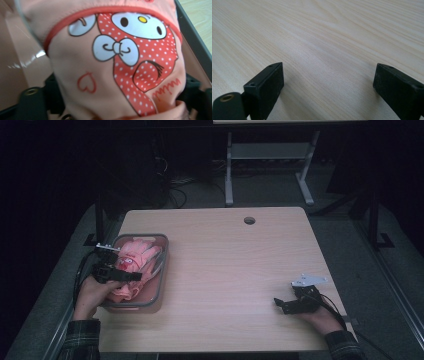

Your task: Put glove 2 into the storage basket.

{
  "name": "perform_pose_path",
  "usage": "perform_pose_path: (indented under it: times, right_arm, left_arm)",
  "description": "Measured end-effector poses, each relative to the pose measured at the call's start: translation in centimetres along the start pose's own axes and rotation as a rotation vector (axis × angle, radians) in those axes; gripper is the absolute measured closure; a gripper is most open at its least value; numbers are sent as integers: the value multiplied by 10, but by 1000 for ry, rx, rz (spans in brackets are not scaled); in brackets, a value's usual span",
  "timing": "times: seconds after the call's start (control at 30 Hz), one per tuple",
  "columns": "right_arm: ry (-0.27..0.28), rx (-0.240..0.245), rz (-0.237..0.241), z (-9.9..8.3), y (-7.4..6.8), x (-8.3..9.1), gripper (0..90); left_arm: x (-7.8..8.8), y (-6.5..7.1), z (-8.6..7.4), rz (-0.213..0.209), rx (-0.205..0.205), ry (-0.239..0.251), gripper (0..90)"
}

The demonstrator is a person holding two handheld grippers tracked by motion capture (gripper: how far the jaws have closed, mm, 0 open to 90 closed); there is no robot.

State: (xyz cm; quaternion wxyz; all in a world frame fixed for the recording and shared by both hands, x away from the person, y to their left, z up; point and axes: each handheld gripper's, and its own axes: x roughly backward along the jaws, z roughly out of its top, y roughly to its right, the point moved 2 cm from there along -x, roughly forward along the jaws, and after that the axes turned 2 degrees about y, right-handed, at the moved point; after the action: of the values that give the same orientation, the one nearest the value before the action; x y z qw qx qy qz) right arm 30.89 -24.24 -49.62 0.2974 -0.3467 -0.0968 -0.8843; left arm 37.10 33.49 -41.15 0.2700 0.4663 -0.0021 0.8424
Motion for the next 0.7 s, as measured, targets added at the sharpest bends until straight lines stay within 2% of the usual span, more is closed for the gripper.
perform_pose_path:
  times: [0.07, 0.1, 0.17, 0.27, 0.47, 0.7]
  right_arm:
    - [0, 0, 0, 0, 0, 0, 92]
    - [0, 0, 0, 0, 0, 0, 92]
    - [-1, -1, 0, 0, 0, 0, 93]
    - [-1, -1, 0, 0, 0, 0, 92]
    - [-1, 0, 0, 0, 0, 0, 93]
    - [-1, -1, -2, 0, 0, 0, 93]
  left_arm:
    - [3, 0, 1, 9, -23, 17, 160]
    - [7, 0, 2, 3, -34, 40, 155]
    - [13, 1, 4, 19, -48, 72, 155]
    - [22, 1, 5, 47, -73, 86, 140]
    - [41, -1, 7, 60, -66, 140, 133]
    - [59, 0, 13, 90, -90, 179, 133]
